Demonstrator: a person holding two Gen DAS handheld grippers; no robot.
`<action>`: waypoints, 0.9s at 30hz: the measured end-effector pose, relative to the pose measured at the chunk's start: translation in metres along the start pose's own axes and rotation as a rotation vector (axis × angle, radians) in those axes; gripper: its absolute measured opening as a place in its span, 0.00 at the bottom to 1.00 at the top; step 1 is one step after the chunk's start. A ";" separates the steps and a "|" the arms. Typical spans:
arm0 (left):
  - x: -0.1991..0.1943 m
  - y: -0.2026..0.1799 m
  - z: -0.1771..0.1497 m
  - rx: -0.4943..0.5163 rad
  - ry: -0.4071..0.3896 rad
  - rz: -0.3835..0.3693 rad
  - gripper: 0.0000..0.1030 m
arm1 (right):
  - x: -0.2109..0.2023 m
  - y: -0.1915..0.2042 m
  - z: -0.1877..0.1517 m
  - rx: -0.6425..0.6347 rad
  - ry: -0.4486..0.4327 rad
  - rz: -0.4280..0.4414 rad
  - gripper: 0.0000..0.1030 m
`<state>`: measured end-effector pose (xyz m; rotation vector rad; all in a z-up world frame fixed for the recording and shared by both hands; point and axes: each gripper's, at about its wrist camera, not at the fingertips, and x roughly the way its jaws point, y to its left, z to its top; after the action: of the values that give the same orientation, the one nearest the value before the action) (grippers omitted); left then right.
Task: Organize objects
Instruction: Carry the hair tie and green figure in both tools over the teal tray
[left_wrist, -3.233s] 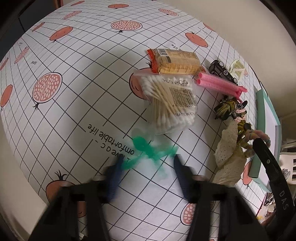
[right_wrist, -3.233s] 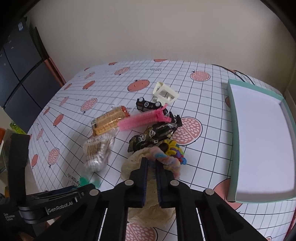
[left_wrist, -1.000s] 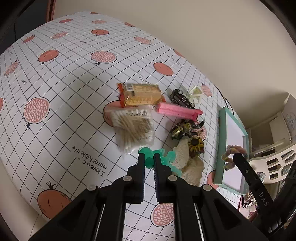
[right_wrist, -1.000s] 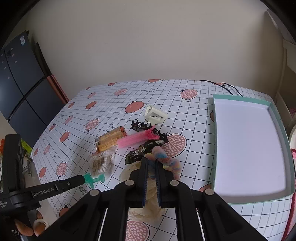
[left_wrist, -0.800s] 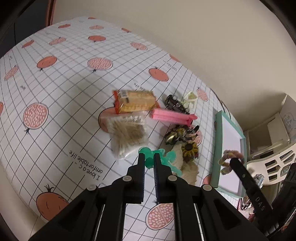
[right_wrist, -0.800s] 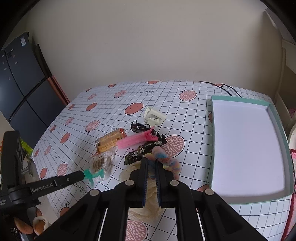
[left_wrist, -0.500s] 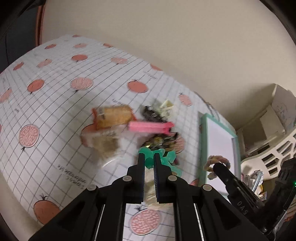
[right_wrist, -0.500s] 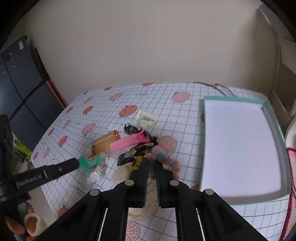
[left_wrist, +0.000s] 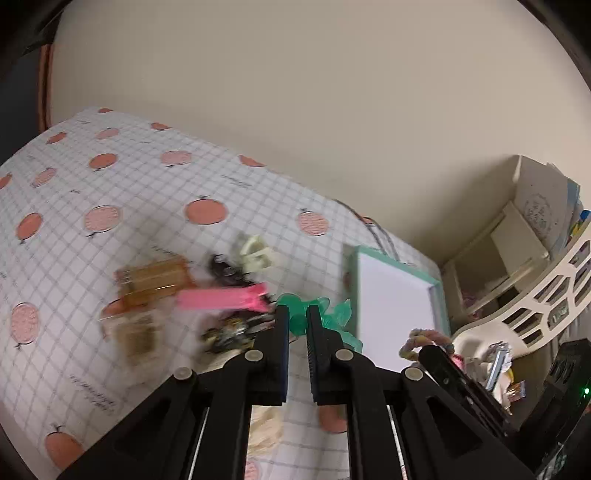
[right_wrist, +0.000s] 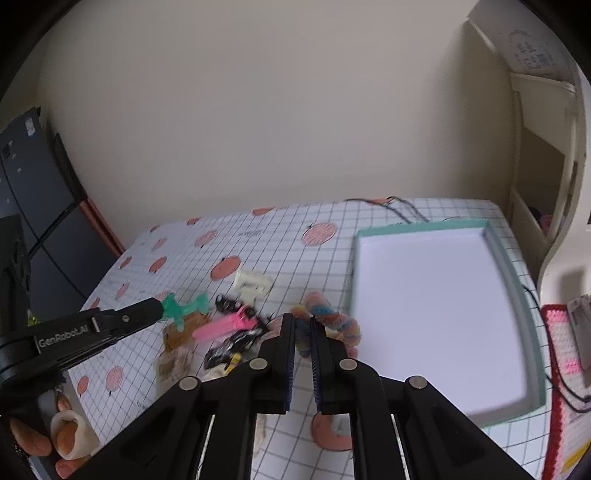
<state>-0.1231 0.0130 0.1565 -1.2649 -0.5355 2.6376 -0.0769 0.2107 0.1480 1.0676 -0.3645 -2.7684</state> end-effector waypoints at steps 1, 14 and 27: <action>0.004 -0.008 0.002 0.008 0.000 -0.013 0.08 | -0.001 -0.003 0.003 0.004 -0.007 -0.005 0.08; 0.047 -0.072 0.011 0.105 0.015 -0.108 0.08 | -0.002 -0.069 0.036 0.075 -0.052 -0.093 0.08; 0.099 -0.094 0.022 0.125 0.047 -0.194 0.08 | 0.030 -0.120 0.056 0.118 -0.019 -0.146 0.08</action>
<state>-0.2026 0.1240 0.1338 -1.1711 -0.4538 2.4351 -0.1436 0.3281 0.1359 1.1383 -0.4768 -2.9192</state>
